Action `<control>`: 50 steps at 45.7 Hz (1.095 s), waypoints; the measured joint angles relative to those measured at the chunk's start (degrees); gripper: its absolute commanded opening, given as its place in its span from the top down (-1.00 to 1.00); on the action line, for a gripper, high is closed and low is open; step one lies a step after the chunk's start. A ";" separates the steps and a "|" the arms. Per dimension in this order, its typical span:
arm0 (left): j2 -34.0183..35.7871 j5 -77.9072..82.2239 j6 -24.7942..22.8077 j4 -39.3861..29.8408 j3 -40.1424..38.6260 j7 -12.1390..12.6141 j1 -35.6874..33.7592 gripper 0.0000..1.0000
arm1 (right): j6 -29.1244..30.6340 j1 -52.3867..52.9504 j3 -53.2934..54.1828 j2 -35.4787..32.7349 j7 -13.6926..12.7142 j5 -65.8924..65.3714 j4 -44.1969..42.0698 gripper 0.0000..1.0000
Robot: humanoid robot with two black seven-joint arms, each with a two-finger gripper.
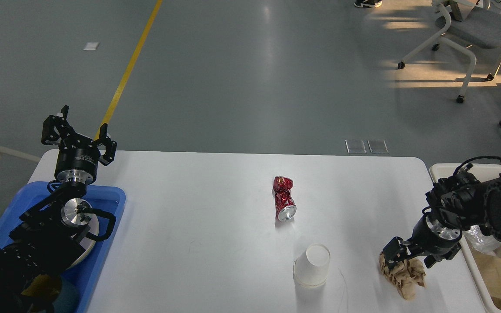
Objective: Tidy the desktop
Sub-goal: 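Close the right gripper on the crumpled brown paper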
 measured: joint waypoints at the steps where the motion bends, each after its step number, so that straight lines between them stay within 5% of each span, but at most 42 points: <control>1: 0.00 0.00 0.00 0.00 0.00 0.00 0.00 -0.93 | -0.23 -0.45 0.05 -0.01 0.00 0.15 -0.14 -1.00; 11: 0.00 0.00 0.00 0.00 0.00 0.00 0.00 -0.93 | -1.79 -1.80 0.30 -1.00 0.00 2.33 -0.38 -0.80; 13: 0.00 0.00 0.00 0.03 0.00 0.00 0.00 -0.93 | -1.85 -1.75 0.33 -1.85 -0.03 5.12 -0.23 -0.46; 18: 0.00 0.00 0.00 0.03 0.01 0.00 0.00 -0.93 | -1.88 -1.36 0.02 -2.71 -0.14 10.02 0.00 0.76; 22: 0.00 0.00 0.00 0.03 0.00 0.00 0.00 -0.93 | -1.88 -1.13 -0.62 -2.98 -0.29 11.36 0.25 1.00; 50: 0.00 0.02 0.01 0.01 -0.02 0.00 0.00 -0.93 | 3.00 4.17 -1.57 -8.64 -0.44 12.08 0.95 1.00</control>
